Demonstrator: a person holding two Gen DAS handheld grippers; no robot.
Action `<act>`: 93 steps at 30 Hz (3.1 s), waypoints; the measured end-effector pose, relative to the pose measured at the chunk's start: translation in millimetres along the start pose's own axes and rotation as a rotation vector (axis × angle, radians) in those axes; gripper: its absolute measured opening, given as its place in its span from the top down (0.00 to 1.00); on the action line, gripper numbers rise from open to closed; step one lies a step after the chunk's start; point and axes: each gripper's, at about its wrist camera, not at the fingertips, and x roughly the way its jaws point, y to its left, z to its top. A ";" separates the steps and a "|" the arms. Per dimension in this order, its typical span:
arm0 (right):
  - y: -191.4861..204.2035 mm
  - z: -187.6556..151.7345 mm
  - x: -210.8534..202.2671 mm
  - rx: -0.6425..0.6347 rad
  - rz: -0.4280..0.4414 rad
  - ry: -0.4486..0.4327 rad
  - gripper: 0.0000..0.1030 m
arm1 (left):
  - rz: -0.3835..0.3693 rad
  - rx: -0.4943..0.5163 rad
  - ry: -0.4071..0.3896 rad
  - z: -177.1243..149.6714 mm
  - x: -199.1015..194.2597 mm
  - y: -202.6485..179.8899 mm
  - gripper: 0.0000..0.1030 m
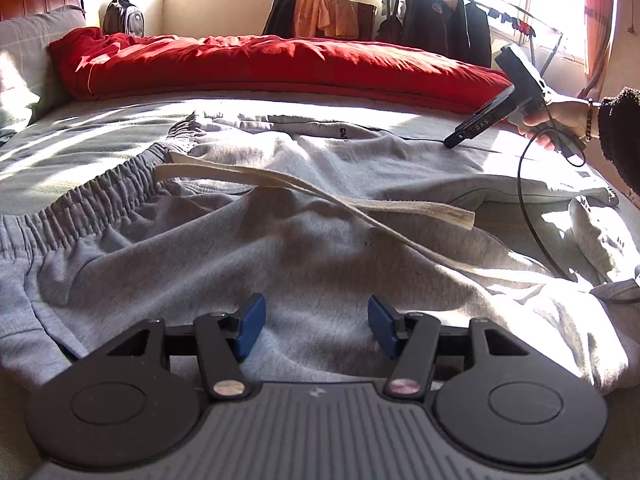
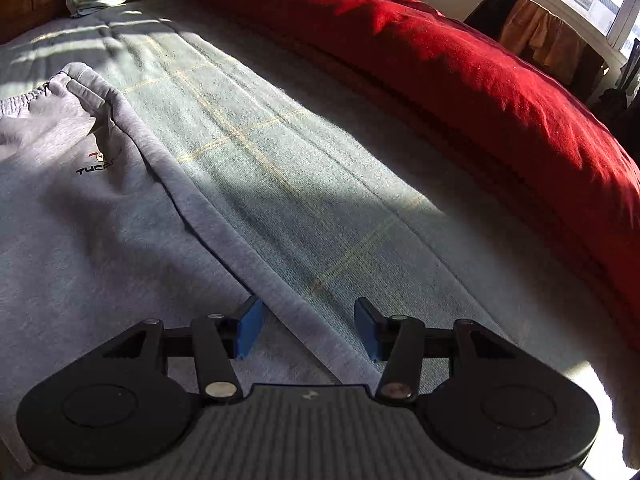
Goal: Fold clothes
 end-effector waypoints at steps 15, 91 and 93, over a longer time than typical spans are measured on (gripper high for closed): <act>-1.3 19.3 13.0 0.026 -0.091 -0.126 1.00 | 0.031 0.024 0.016 4.9 7.9 -10.7 0.44; 248.1 -319.5 -287.8 0.537 -0.040 -0.198 0.12 | 0.247 -0.493 -0.079 -16.7 -102.3 106.9 0.48; 246.8 -318.2 -285.7 0.543 -0.038 -0.192 0.12 | 0.234 -0.549 -0.076 -20.4 -89.5 120.3 0.48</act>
